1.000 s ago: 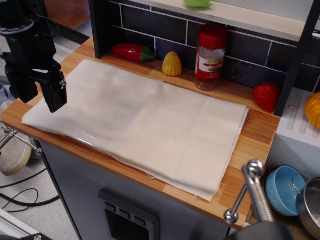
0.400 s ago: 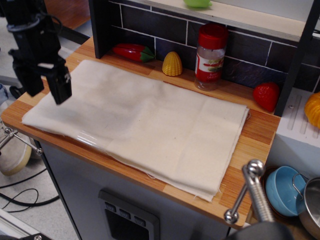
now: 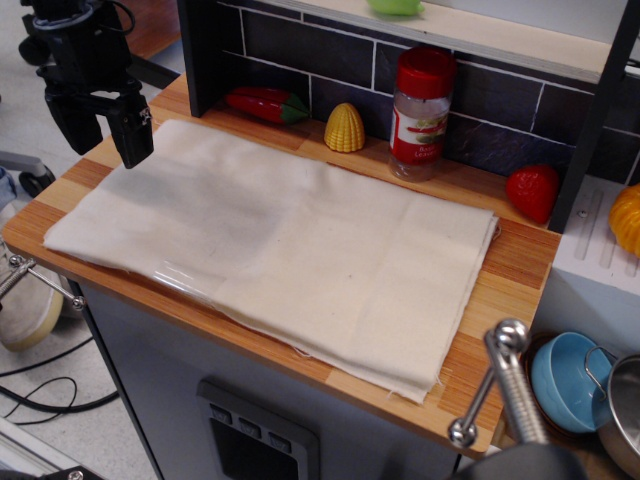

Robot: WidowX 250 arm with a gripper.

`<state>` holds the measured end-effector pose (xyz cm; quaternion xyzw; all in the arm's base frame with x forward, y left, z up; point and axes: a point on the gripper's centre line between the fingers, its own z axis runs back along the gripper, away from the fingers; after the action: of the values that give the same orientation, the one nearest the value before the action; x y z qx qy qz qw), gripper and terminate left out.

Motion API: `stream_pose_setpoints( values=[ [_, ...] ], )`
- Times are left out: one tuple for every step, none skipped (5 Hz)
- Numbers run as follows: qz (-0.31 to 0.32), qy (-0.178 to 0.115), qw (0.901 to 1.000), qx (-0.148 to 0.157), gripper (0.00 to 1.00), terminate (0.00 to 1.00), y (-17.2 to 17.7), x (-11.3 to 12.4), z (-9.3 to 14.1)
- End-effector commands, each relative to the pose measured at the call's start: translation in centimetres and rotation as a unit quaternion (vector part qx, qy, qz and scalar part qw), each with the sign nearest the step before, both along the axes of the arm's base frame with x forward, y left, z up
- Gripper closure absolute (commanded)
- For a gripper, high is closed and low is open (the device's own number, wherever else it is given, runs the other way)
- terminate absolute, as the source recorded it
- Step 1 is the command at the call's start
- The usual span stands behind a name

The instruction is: Fold cloth in half

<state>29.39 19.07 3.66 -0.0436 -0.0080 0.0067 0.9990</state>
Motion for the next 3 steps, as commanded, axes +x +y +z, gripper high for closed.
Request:
stream_pose_setpoints(
  values=[
    [-0.012,-0.049,0.9977,0.044,0.00,0.00,2.1,2.0,-0.7],
    [-0.021,-0.054,0.9971,0.049,0.00,0.00,2.0,1.8,-1.9],
    [-0.023,-0.056,0.9969,0.051,0.00,0.00,1.8,1.6,-3.1]
  ],
)
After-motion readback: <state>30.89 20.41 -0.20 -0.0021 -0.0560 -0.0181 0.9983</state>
